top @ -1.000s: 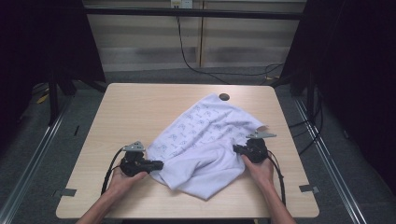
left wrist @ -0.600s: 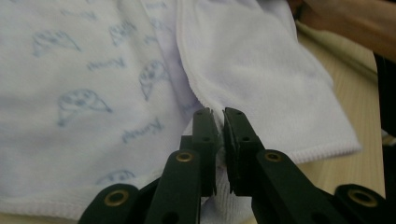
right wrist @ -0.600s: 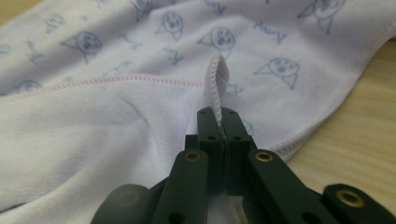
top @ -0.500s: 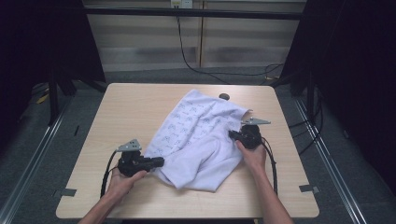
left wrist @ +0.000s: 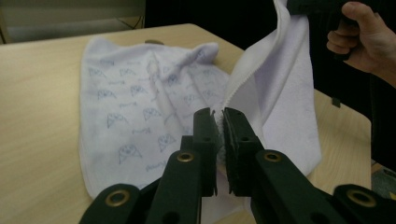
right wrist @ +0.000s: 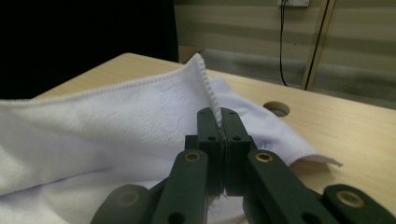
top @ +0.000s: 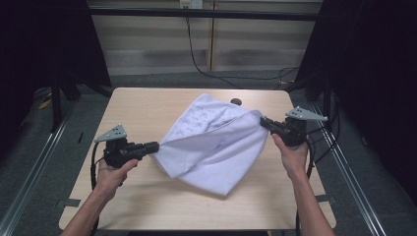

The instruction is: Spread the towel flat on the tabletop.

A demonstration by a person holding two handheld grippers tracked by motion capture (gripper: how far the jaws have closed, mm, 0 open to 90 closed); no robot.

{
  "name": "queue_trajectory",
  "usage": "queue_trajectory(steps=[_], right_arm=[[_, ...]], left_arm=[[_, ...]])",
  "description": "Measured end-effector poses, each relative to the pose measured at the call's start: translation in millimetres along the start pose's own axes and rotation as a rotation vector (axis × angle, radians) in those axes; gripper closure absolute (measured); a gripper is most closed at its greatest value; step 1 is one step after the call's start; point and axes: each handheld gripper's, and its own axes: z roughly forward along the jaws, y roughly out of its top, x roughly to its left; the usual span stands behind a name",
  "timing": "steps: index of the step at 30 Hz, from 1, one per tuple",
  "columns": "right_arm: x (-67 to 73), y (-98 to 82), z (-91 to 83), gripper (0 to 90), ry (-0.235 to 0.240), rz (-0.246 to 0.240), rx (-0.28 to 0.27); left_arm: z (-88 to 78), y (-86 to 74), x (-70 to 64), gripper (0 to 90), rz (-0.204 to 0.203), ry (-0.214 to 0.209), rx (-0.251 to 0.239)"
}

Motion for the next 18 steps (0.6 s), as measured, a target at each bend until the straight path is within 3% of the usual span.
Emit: queue_trajectory(steps=[4,6,9,11,12,15,16,17,18], right_arm=[[2.9,21.7,-17.0,89.3,0.021,-0.012,-0.058],[4.2,25.7,-20.8,89.3,0.028,-0.018,-0.076],[10.6,30.0,-29.7,89.2,0.054,-0.032,-0.086],[20.4,14.2,-32.3,89.1,0.069,-0.059,-0.038],[20.4,14.2,-32.3,89.1,0.069,-0.059,-0.038],[28.7,-14.2,-34.6,89.1,0.105,-0.052,0.007],[34.7,-31.9,-37.4,89.1,0.128,-0.036,0.029],[34.7,-31.9,-37.4,89.1,0.128,-0.036,0.029],[40.2,-48.1,-39.7,89.0,0.143,-0.032,0.047]], left_arm=[[-11.6,20.4,-3.4,84.1,0.042,-0.005,-0.027],[-13.0,22.1,-5.6,84.1,0.048,-0.003,-0.027],[-17.1,18.4,-11.2,83.9,0.094,-0.003,-0.005],[-16.1,-1.5,-11.3,83.2,0.088,-0.021,0.036],[-16.1,-1.5,-11.3,82.9,0.088,-0.021,0.036],[-12.8,-24.1,-8.5,82.9,0.078,-0.026,0.087],[-10.2,-36.2,-6.5,81.9,0.061,-0.042,0.110],[-10.2,-36.2,-6.5,81.5,0.061,-0.042,0.110],[-9.3,-40.9,-5.8,81.2,0.057,-0.044,0.121]])
